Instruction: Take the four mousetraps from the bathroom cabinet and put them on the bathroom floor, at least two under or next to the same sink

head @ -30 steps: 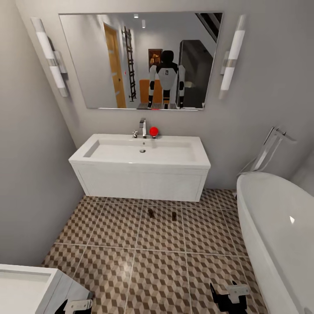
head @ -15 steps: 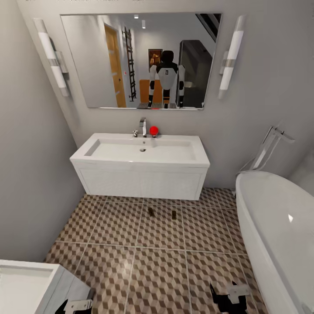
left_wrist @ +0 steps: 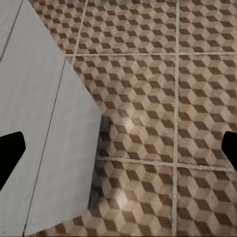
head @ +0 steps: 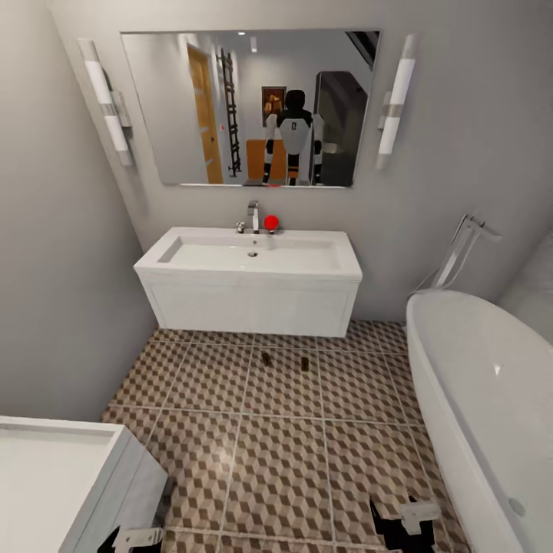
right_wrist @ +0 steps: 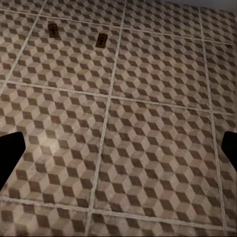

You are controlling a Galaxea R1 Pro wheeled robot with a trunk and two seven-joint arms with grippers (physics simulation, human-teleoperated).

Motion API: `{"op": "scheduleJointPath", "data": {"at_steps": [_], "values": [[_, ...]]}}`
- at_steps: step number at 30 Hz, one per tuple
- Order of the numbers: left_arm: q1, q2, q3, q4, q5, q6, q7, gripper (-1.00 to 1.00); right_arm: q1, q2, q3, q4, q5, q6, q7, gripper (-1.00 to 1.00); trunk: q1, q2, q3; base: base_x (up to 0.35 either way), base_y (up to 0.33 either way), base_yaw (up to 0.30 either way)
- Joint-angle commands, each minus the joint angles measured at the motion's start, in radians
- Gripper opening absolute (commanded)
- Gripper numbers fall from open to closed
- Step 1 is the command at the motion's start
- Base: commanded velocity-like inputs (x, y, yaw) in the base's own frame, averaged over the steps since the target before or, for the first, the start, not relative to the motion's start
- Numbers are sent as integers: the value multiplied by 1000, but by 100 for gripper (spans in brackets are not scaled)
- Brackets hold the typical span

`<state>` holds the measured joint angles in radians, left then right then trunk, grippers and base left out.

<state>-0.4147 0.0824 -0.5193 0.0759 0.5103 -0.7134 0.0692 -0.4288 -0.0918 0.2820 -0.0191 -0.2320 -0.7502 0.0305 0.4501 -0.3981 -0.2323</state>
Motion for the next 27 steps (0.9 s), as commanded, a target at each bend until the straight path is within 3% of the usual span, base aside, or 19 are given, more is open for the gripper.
{"op": "scheduleJointPath", "data": {"at_steps": [1, 9, 27], "values": [[-1, -1, -8, 3, -1, -4, 7, 100, -1, 0, 8, 1, -10, -3, 3, 100, 0, -2, -2, -333, 0, 0], [-1, 0, -8, 3, -1, -3, 7, 100, -1, 0, 8, 1, -10, -3, 3, 100, 0, -2, -2, -217, 0, 0], [-1, -1, -8, 3, -1, -3, 7, 100, -1, 9, 8, 1, -10, -3, 1, 100, 0, -2, -2, -17, 0, 35]]}}
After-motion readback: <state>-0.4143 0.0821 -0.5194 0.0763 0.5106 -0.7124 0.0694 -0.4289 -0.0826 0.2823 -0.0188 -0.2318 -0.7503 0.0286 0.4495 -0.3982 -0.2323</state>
